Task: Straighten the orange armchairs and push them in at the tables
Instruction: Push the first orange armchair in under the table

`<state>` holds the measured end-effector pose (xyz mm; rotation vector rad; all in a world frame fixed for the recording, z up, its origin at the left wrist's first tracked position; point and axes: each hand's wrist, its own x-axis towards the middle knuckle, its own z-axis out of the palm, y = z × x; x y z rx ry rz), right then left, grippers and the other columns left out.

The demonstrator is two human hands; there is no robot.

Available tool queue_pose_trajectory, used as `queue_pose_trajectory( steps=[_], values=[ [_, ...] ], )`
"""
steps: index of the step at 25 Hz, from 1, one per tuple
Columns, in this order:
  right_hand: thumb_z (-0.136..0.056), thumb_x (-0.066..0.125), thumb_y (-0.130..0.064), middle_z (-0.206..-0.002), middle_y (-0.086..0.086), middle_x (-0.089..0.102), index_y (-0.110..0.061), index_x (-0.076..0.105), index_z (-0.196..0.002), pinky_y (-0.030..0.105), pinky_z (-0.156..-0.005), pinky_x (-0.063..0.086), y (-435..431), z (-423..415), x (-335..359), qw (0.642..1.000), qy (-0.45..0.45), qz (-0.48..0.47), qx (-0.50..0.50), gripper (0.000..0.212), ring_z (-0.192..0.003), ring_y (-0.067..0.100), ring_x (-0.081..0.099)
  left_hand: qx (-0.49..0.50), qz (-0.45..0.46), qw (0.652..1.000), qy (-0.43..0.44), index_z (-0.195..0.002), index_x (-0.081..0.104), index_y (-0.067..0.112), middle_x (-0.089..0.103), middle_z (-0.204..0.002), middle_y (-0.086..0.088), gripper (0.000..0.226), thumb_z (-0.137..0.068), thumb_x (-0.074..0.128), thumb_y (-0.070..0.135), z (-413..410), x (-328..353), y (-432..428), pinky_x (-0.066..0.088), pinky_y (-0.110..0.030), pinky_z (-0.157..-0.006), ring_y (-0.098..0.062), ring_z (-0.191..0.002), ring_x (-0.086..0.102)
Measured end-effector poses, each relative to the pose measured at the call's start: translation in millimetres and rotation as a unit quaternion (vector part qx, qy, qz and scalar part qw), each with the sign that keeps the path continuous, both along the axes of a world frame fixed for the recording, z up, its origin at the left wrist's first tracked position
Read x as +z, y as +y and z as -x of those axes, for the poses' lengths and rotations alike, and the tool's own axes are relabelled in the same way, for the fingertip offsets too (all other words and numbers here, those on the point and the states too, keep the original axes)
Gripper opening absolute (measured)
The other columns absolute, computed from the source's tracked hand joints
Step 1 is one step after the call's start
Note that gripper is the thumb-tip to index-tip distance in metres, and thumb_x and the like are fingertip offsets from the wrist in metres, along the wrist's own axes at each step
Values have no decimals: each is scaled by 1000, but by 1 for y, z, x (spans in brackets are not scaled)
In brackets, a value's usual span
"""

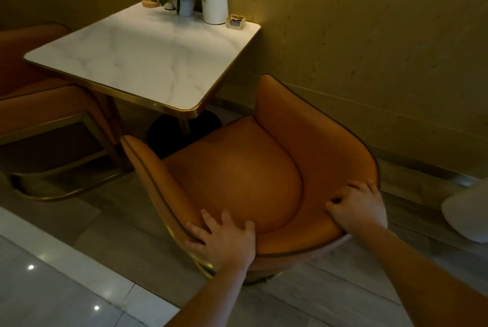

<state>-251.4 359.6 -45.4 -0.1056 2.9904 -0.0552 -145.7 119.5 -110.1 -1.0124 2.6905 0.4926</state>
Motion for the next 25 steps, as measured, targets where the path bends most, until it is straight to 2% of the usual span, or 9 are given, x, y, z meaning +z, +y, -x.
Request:
queue_pose_trajectory(
  steps=[8, 14, 17, 19, 22, 25],
  values=[
    [-94, 49, -57, -137, -17, 57, -42, 70, -112, 45, -123, 7, 40, 88, 0, 999, -25, -26, 27, 31, -142, 12, 30, 3, -8, 1000, 4, -140, 42, 32, 10, -165, -14, 69, -83, 25, 67, 63, 6, 49, 1, -75, -111, -57, -143, -11],
    [-96, 49, -53, -136, -15, 58, -42, 69, -110, 46, -123, 8, 61, 151, 2, 998, -19, -23, 57, 27, -142, 14, 30, -8, -11, 1000, 5, -130, 52, 27, 10, -164, -18, 68, -82, 22, 63, 107, 2, 77, -2, -77, -109, -60, -141, -15],
    [-96, 46, -54, -136, -13, 59, -41, 69, -112, 46, -123, 8, 64, 163, 2, 997, -14, -31, 70, 30, -142, 15, 31, -61, -18, 998, -24, -136, 49, 27, 5, -165, -20, 67, -89, 21, 65, 112, 4, 77, -6, -77, -109, -60, -140, -18],
    [-98, 44, -53, -137, -11, 58, -40, 68, -116, 47, -123, 7, 63, 164, 5, 997, -26, -38, 69, 33, -143, 16, 29, -115, -7, 993, -36, -136, 51, 26, 10, -164, -19, 73, -90, 14, 69, 107, 6, 65, -12, -74, -109, -57, -143, -15],
    [-99, 39, -53, -138, -9, 57, -36, 67, -118, 53, -123, 7, 52, 149, 8, 997, -34, -39, 51, 38, -144, 19, 29, -197, 34, 980, -5, -128, 57, 31, 21, -163, -12, 80, -88, 3, 74, 95, 2, 29, -18, -69, -111, -49, -148, -9],
    [-93, 28, -73, -123, -14, 63, -39, 70, -109, 53, -120, 1, 13, 104, 1, 997, -36, -31, 66, 56, -138, 17, 39, -257, 36, 965, 27, -120, 59, 37, 28, -161, -1, 78, -86, -2, 71, 89, -8, -5, -14, -68, -113, -37, -151, -7]
  ],
)
